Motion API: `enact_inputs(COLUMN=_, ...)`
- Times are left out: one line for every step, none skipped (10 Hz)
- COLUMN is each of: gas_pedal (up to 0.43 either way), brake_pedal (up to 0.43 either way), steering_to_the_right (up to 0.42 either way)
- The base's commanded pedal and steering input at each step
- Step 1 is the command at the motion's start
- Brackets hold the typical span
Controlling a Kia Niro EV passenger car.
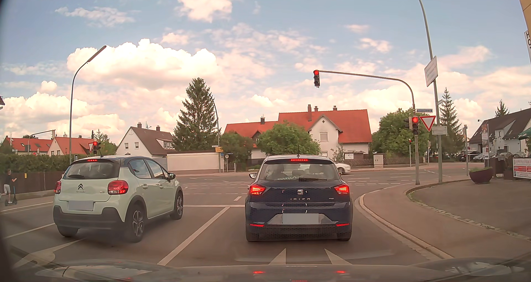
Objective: Follow the waypoints while adhering to traffic rules and regulations
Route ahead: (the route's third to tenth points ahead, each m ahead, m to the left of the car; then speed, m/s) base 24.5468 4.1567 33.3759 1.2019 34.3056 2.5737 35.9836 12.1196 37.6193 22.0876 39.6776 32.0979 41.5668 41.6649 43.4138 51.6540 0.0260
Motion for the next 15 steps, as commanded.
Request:
enact_inputs(gas_pedal=0.000, brake_pedal=0.585, steering_to_the_right=0.023)
enact_inputs(gas_pedal=0.000, brake_pedal=0.591, steering_to_the_right=0.023)
enact_inputs(gas_pedal=0.000, brake_pedal=0.579, steering_to_the_right=0.023)
enact_inputs(gas_pedal=0.000, brake_pedal=0.555, steering_to_the_right=0.024)
enact_inputs(gas_pedal=0.000, brake_pedal=0.524, steering_to_the_right=0.023)
enact_inputs(gas_pedal=0.000, brake_pedal=0.506, steering_to_the_right=0.023)
enact_inputs(gas_pedal=0.000, brake_pedal=0.500, steering_to_the_right=0.019)
enact_inputs(gas_pedal=0.000, brake_pedal=0.488, steering_to_the_right=0.015)
enact_inputs(gas_pedal=0.000, brake_pedal=0.488, steering_to_the_right=0.015)
enact_inputs(gas_pedal=0.000, brake_pedal=0.470, steering_to_the_right=0.016)
enact_inputs(gas_pedal=0.000, brake_pedal=0.470, steering_to_the_right=0.016)
enact_inputs(gas_pedal=0.000, brake_pedal=0.470, steering_to_the_right=0.015)
enact_inputs(gas_pedal=0.000, brake_pedal=0.470, steering_to_the_right=0.016)
enact_inputs(gas_pedal=0.000, brake_pedal=0.470, steering_to_the_right=0.017)
enact_inputs(gas_pedal=0.000, brake_pedal=0.470, steering_to_the_right=0.019)
